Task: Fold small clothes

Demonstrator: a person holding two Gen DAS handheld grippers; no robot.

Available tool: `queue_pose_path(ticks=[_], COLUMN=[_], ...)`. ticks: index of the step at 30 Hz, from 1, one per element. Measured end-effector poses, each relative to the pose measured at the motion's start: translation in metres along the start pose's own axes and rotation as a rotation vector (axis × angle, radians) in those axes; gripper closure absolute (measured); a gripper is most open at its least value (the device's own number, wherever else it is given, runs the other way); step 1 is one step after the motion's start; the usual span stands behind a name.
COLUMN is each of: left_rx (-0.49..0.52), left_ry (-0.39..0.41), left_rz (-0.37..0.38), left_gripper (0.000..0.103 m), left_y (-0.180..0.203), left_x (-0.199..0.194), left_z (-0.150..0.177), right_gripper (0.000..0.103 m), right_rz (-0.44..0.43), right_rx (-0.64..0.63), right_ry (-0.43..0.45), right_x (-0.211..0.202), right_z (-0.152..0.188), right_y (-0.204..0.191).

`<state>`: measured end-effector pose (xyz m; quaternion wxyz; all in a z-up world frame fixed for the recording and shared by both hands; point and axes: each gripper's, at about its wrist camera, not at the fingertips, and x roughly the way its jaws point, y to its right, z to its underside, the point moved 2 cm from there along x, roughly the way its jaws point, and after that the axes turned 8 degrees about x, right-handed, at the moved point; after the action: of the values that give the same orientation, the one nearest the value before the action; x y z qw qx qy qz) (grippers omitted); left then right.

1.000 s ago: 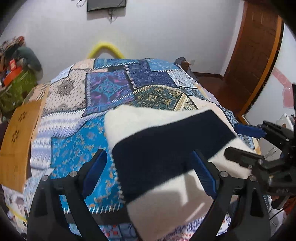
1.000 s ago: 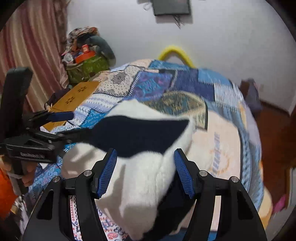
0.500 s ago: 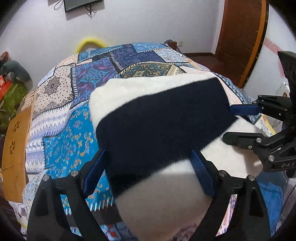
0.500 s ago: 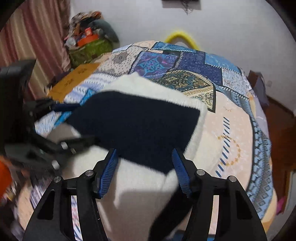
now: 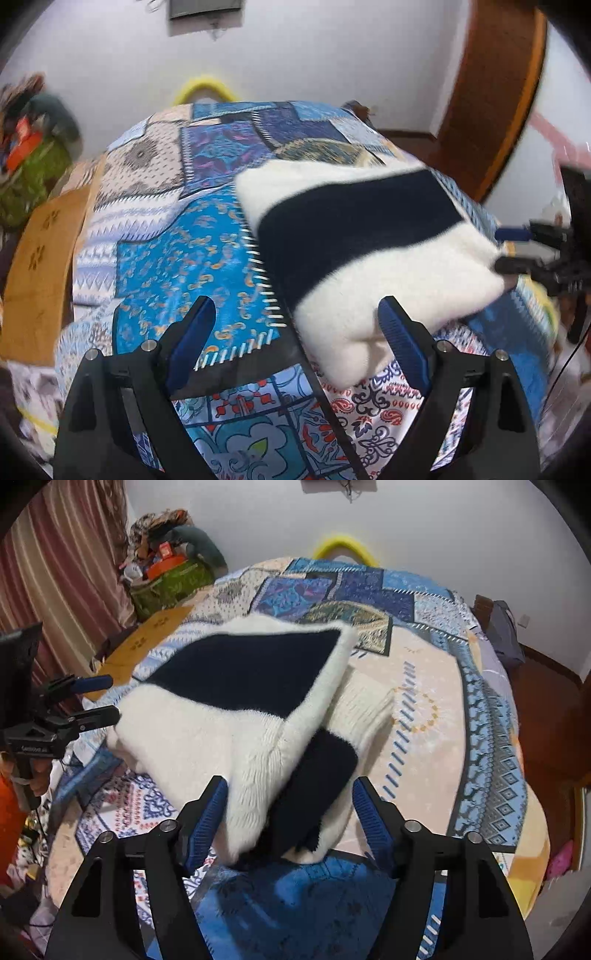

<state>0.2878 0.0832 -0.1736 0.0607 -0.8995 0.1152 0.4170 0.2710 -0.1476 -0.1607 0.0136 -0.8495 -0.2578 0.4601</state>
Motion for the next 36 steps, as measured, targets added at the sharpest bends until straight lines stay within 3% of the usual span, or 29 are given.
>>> queue_pose_path(ticks=[2, 6, 11, 16, 20, 24, 26, 29, 36], left_rx=[-0.074, -0.183, -0.261, -0.375, -0.373, -0.4, -0.4, -0.359, -0.302], left_ry=[0.011, -0.022, -0.116, -0.187, -0.233, -0.211, -0.194, -0.164, -0.064], left_rz=[0.031, 0.124, 0.208, 0.36, 0.372, 0.37, 0.354, 0.319, 0.271], left_gripper=[0.012, 0.012, 0.012, 0.012, 0.012, 0.026, 0.041, 0.051, 0.054], left_y=[-0.011, -0.02, -0.019, -0.015, -0.002, -0.003, -0.002, 0.003, -0.004], left_x=[-0.002, 0.016, 0.057, 0.09, 0.109, 0.105, 0.097, 0.08, 0.023], left_z=[-0.005, -0.014, -0.016, -0.018, -0.02, -0.022, -0.024, -0.03, -0.049], right_gripper=[0.019, 0.013, 0.012, 0.012, 0.013, 0.029, 0.047, 0.063, 0.067], right_rz=[0.009, -0.021, -0.079, -0.149, -0.204, -0.222, -0.203, -0.161, -0.164], right_rx=[0.016, 0.095, 0.256, 0.331, 0.349, 0.349, 0.325, 0.25, 0.202], right_ry=[0.025, 0.049, -0.024, -0.112, -0.139, -0.127, -0.118, -0.085, 0.006], right_x=[-0.007, -0.006, 0.024, 0.063, 0.078, 0.076, 0.07, 0.055, 0.023], right_z=[-0.005, -0.017, -0.022, -0.021, -0.023, -0.024, -0.024, -0.027, -0.043], right_y=[0.001, 0.009, 0.031, 0.045, 0.041, 0.036, 0.03, 0.017, -0.01])
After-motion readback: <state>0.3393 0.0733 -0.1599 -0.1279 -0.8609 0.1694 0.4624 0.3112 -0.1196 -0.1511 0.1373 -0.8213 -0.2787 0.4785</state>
